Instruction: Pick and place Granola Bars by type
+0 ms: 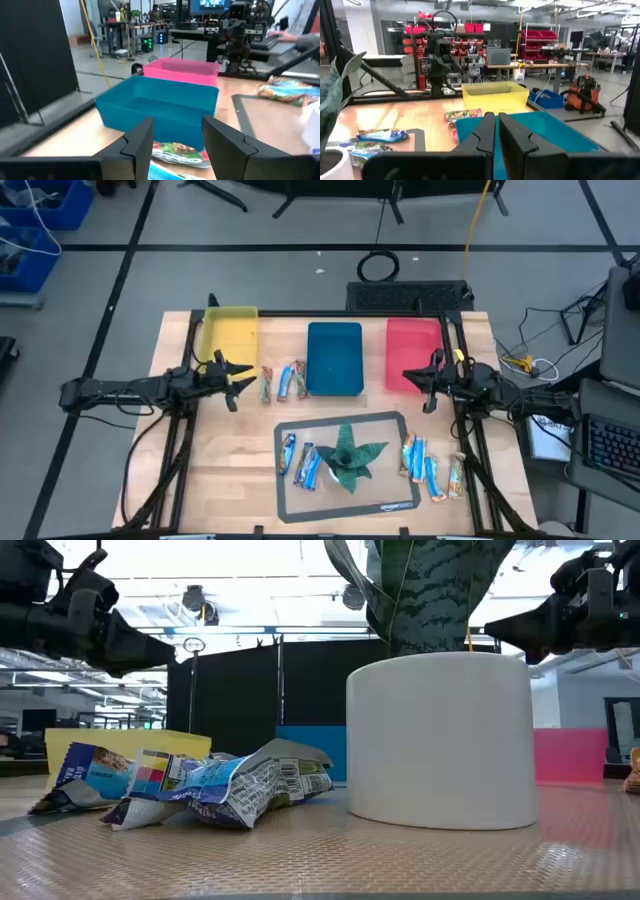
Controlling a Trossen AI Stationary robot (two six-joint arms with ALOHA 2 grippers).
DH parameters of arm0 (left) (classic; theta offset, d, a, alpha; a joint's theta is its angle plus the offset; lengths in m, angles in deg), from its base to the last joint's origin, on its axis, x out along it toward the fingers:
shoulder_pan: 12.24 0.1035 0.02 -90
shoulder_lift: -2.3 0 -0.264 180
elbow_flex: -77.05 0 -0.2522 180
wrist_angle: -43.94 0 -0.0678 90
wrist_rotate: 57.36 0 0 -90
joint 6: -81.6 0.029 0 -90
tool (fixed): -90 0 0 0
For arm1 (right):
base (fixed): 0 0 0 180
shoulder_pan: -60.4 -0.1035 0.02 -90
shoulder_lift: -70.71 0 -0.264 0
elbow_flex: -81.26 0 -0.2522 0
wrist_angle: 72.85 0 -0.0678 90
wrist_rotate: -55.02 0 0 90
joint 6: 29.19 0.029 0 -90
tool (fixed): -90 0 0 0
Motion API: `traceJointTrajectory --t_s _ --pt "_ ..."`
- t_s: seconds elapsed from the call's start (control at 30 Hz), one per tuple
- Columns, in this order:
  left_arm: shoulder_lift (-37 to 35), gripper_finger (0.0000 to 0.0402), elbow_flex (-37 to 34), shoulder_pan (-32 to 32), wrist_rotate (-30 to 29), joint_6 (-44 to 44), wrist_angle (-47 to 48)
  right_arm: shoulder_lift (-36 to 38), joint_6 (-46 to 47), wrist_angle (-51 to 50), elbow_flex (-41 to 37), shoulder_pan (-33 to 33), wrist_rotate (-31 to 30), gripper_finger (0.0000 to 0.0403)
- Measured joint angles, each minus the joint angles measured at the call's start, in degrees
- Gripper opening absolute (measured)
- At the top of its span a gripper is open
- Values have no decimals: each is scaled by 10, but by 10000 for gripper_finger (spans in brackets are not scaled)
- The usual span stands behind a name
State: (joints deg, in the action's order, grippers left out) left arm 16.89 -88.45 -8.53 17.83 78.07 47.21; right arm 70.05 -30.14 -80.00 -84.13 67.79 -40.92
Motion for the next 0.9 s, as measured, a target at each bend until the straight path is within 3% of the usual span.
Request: traceJointTrajectory --t_s 0.17,0.67,0.77,0.9 --pt "0 173 0 0 24 -36 -1 0 20 32 0 0 0 13" --pt "0 173 0 0 23 23 1 0 188 78 1 0 23 13" --pt "0 173 0 0 23 23 9 -15 212 40 22 0 52 13" --pt "0 173 0 0 23 19 28 -78 243 -82 81 0 60 13"
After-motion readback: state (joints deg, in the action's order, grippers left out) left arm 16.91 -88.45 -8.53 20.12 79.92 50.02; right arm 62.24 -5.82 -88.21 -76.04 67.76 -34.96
